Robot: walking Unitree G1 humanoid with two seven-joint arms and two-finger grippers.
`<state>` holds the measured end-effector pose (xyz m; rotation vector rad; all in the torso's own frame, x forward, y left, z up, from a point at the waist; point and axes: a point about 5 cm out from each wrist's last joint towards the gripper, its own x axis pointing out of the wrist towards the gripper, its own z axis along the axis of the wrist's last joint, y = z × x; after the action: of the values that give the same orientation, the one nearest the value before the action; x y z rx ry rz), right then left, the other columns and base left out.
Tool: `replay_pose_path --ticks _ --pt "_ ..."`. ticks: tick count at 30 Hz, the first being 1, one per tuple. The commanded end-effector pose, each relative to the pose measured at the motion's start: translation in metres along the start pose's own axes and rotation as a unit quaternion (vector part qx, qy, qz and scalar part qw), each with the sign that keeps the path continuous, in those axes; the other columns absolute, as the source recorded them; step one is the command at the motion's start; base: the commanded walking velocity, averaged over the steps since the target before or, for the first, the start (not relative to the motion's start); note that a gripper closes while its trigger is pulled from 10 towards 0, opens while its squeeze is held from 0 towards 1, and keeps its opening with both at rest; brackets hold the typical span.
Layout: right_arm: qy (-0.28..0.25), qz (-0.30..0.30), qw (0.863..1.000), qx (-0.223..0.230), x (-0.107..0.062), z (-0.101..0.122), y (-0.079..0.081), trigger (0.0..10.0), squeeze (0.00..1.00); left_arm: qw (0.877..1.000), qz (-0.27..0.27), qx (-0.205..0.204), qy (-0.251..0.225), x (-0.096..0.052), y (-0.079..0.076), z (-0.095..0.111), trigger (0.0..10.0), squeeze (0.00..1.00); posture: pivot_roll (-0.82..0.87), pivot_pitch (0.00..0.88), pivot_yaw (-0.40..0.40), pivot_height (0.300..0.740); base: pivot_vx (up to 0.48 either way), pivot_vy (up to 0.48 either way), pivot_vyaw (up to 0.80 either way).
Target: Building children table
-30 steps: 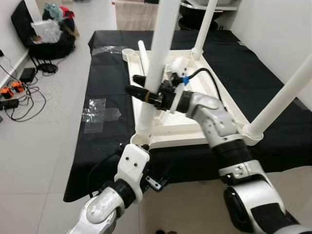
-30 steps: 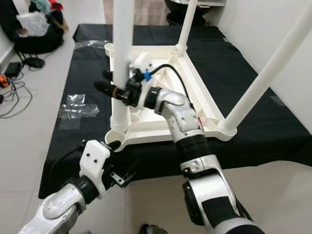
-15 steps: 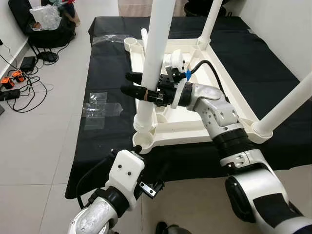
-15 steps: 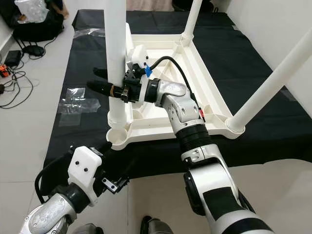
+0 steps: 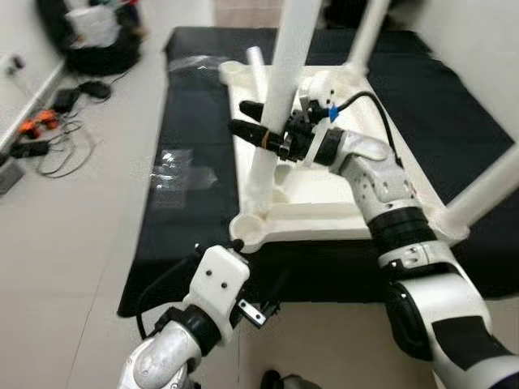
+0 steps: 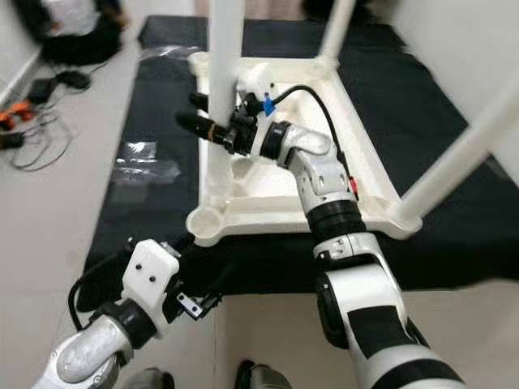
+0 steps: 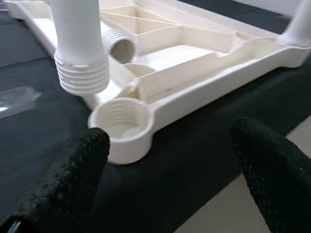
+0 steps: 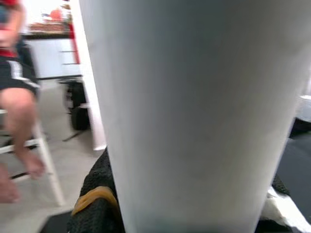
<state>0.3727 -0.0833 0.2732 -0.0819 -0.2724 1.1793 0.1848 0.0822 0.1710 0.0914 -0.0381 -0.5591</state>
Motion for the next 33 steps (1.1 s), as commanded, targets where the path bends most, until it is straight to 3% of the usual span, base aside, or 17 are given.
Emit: replay_pose_path --ticks 1,13,20,26,33 --pt "0.003 0.007 1.0 -0.005 -0.001 0.004 -0.001 10.0 0.0 1.0 -0.005 0.002 0.01 0.0 -0.001 -0.005 10.0 0.0 0.09 0.126 -0.073 0.74 0.0 0.0 0.0" --pt "0.036 0.057 0.998 -0.019 -0.025 0.007 -0.006 10.0 0.0 1.0 -0.012 -0.002 0.009 0.001 -0.002 -0.005 10.0 0.0 0.09 0.123 -0.069 0.74 0.0 0.0 0.0" --pt "0.044 0.053 0.997 -0.016 -0.029 0.006 -0.009 10.0 0.0 1.0 -0.017 -0.016 0.013 -0.001 -0.004 -0.009 10.0 0.0 0.09 0.124 -0.069 0.74 0.0 0.0 0.0" --pt "0.032 0.102 0.994 -0.001 -0.019 0.003 0.006 10.0 0.0 1.0 -0.011 -0.021 0.014 -0.001 -0.003 -0.009 10.0 0.0 0.09 0.126 -0.07 0.74 0.0 0.0 0.0" --pt "0.042 0.142 0.989 0.002 -0.024 0.0 0.014 10.0 0.0 1.0 -0.009 -0.024 0.012 -0.002 -0.002 -0.009 10.0 0.0 0.09 0.123 -0.074 0.74 0.0 0.0 0.0"
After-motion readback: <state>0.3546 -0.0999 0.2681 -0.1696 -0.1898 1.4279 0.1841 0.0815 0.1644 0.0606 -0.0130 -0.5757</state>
